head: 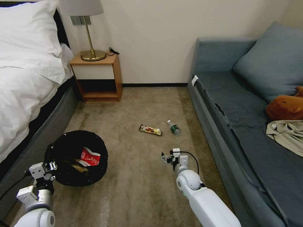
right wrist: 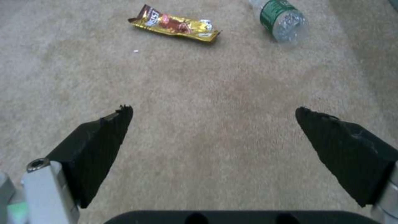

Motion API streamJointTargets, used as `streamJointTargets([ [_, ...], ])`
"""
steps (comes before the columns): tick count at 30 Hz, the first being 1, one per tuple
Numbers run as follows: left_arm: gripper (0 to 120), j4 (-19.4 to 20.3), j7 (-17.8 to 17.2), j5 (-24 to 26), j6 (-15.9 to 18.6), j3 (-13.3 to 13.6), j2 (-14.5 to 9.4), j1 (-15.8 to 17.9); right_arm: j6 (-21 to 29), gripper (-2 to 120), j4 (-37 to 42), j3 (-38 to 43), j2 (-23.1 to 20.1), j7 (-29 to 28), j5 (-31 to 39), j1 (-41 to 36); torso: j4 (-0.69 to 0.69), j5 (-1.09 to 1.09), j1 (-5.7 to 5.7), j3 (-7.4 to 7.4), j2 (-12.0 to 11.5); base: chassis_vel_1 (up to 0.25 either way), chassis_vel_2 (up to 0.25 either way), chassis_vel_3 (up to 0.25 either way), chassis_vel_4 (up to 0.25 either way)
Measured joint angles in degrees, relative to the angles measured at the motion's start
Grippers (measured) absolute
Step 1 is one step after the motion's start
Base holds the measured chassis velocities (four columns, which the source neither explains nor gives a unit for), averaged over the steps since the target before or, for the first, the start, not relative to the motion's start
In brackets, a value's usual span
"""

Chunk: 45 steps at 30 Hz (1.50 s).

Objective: Pick up the trash bin, then pick up the garbage on the floor and place it into the trash bin.

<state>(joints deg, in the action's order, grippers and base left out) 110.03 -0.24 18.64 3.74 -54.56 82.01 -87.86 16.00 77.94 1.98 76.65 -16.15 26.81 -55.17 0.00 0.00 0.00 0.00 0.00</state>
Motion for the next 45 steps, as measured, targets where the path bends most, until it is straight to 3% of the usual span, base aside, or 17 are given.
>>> streamJointTargets([
  [45,3,-1.4,0.7,-0.3,-1.6,0.1,0.0,-0.2,-1.0,100,-2.1,0.5,0.6,1.0,-2.8,-0.9,0.00,0.00,0.00,0.00,0.0,-0.076,0.075,0.075,-0.079],
])
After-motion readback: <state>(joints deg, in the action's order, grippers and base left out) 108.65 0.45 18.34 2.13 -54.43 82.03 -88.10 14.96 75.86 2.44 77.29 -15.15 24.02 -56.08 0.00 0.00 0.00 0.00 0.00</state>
